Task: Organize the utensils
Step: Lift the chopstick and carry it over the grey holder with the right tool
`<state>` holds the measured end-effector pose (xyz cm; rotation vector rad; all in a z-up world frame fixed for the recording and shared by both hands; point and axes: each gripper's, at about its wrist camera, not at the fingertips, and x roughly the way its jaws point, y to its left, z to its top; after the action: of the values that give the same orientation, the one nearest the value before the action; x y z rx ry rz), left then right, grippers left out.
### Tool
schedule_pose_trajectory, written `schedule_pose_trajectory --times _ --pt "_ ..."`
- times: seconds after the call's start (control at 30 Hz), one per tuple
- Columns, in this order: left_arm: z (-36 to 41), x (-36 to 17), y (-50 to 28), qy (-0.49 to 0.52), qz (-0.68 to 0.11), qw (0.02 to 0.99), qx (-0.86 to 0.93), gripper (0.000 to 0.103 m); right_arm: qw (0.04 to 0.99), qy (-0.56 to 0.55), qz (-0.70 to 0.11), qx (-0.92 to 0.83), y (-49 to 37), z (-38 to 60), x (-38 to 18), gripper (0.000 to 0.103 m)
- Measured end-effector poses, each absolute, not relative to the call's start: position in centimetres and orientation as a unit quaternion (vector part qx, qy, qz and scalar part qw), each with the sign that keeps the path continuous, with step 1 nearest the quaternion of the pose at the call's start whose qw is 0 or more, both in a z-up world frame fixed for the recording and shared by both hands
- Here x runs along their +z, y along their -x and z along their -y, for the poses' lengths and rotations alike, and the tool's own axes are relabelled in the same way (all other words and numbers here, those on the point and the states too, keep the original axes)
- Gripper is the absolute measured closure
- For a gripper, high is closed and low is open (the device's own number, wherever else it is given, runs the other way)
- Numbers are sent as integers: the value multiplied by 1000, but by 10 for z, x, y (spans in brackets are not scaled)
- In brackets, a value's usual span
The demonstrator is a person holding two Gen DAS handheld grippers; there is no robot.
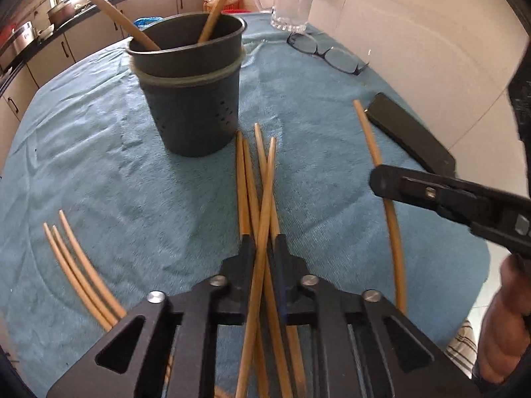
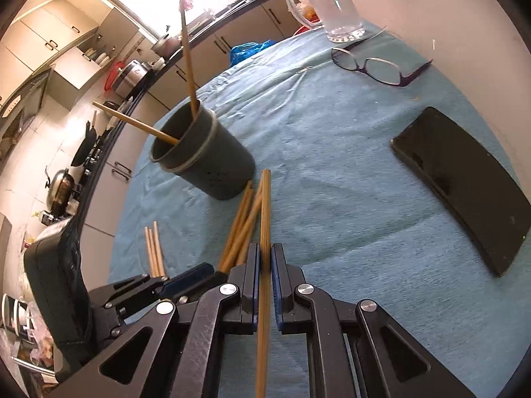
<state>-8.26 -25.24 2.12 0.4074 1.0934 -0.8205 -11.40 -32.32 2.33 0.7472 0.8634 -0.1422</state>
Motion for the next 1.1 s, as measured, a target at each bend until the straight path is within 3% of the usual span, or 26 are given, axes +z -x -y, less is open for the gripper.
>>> schedule_pose_trajectory --times 0.47,1.1 --pt "202 41 68 -79 -489 790 -360 97 842 -350 -407 -61 120 324 19 95" --pt "151 84 75 -18 -431 826 -363 97 859 -317 -399 -48 114 296 37 95"
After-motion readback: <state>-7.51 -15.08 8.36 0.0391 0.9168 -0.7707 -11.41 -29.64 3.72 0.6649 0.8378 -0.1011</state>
